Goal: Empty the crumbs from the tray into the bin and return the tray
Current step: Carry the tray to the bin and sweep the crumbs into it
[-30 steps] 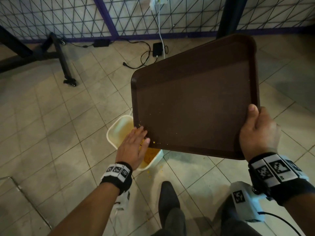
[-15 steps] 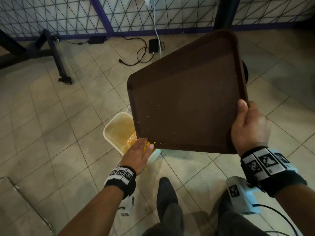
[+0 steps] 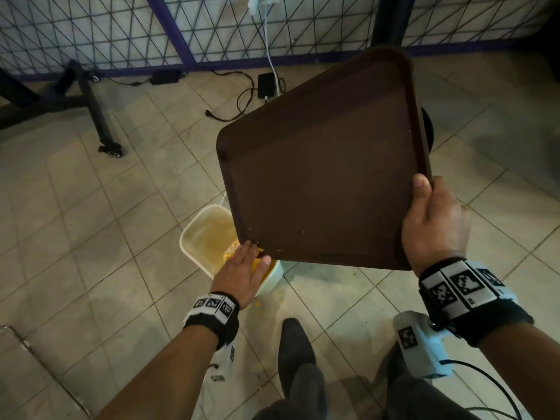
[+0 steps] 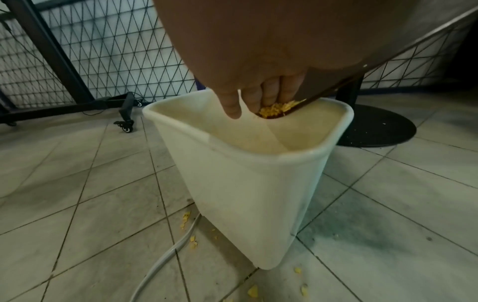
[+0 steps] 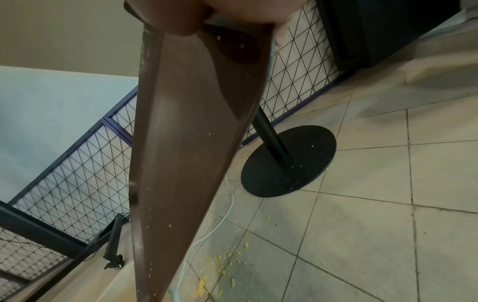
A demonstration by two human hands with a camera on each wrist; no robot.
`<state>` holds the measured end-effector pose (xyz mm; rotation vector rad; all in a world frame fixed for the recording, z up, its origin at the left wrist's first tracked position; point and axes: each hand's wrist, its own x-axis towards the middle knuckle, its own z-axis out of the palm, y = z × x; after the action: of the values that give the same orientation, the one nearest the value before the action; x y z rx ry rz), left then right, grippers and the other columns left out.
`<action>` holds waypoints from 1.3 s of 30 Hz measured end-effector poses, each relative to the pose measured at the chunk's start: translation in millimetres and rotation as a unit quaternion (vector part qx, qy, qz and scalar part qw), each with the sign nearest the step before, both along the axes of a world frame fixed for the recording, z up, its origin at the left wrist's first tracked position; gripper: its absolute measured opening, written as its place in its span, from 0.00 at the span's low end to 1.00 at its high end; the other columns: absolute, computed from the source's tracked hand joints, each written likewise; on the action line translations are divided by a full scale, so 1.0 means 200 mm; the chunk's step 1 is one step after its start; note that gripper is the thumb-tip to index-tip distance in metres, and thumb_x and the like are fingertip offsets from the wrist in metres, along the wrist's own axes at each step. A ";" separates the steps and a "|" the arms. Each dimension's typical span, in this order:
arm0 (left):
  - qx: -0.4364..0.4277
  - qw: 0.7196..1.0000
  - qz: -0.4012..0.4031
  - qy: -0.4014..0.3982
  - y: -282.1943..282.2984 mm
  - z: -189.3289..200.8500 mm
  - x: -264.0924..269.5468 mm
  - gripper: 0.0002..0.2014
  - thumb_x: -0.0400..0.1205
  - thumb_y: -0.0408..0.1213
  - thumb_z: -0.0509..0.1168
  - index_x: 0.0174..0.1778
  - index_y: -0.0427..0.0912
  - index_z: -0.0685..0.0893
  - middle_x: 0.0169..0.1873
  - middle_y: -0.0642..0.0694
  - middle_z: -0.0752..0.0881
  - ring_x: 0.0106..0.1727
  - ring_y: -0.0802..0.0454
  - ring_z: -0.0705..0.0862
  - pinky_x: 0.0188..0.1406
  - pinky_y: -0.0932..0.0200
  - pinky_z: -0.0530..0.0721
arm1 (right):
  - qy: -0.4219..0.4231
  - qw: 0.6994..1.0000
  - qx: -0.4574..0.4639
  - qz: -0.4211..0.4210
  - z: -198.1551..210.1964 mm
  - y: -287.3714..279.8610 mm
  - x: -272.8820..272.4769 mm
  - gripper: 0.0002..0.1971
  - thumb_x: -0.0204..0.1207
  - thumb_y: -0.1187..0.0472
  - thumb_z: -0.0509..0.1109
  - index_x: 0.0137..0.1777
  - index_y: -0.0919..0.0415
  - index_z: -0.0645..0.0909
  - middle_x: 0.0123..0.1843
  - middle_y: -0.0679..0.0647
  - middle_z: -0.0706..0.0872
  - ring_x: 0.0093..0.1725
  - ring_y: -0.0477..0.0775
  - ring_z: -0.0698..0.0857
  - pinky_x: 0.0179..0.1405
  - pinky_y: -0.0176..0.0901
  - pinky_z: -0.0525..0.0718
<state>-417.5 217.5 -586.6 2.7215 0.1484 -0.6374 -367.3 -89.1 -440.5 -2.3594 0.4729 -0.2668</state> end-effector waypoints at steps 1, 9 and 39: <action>-0.003 1.000 0.000 -0.002 0.01 0.00 -0.03 0.38 0.84 0.68 0.35 0.85 0.51 0.61 0.85 0.47 0.63 0.83 0.47 0.64 0.80 0.44 0.65 | 0.002 1.000 -0.004 0.002 0.00 0.00 0.00 0.22 0.85 0.47 0.48 0.52 0.64 0.75 0.27 0.45 0.71 0.25 0.42 0.70 0.22 0.35 0.62; -0.050 0.992 -0.015 -0.118 -0.20 0.16 -0.12 0.31 0.88 0.62 0.40 0.85 0.53 0.61 0.85 0.59 0.55 0.85 0.60 0.52 0.80 0.55 0.54 | 0.015 1.000 -0.013 0.010 -0.03 0.01 0.00 0.23 0.84 0.46 0.47 0.52 0.64 0.75 0.28 0.49 0.73 0.25 0.44 0.70 0.22 0.36 0.62; 0.123 0.989 -0.054 0.068 -0.03 -0.03 -0.08 0.43 0.80 0.69 0.25 0.88 0.48 0.46 0.88 0.50 0.46 0.87 0.49 0.41 0.85 0.42 0.43 | 0.010 1.000 -0.007 0.004 -0.01 -0.02 0.00 0.21 0.85 0.47 0.48 0.48 0.63 0.74 0.27 0.47 0.71 0.25 0.44 0.70 0.22 0.36 0.61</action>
<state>-434.2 211.1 -592.0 2.9365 0.1206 -0.8914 -368.1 -92.8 -442.0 -2.3793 0.4730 -0.2454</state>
